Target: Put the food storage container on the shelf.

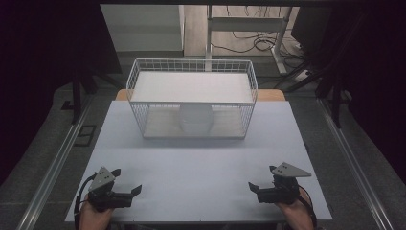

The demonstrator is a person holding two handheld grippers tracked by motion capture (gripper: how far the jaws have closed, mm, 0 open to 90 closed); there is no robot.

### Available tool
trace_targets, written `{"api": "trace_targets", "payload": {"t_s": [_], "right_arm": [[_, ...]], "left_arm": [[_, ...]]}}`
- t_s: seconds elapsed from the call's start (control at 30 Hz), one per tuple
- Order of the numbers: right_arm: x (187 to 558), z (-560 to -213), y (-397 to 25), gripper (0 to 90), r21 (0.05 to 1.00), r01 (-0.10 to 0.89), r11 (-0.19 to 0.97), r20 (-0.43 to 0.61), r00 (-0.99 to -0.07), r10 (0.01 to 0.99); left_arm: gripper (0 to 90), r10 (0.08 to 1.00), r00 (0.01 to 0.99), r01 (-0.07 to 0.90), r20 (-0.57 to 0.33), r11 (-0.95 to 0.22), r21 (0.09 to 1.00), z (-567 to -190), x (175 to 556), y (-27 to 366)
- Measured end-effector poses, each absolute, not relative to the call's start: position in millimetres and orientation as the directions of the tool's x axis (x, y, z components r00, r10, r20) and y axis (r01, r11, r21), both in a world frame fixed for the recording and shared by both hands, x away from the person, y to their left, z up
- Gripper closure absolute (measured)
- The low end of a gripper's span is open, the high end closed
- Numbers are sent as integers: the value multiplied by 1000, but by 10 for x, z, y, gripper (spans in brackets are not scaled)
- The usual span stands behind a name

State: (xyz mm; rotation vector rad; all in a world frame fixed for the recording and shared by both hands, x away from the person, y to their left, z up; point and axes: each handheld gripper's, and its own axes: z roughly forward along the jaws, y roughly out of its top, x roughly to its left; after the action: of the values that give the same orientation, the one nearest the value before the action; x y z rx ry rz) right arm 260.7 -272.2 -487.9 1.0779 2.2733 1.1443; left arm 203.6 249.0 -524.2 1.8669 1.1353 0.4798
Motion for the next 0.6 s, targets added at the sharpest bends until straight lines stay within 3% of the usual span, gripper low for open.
{"api": "trace_targets", "payload": {"t_s": [0.6], "right_arm": [[2512, -5062, -2812, 0, 740, 551, 386, 37, -607, 794]], "left_arm": [[9, 856, 491, 560, -160, -170, 811, -5285, 2054, 2518]]}}
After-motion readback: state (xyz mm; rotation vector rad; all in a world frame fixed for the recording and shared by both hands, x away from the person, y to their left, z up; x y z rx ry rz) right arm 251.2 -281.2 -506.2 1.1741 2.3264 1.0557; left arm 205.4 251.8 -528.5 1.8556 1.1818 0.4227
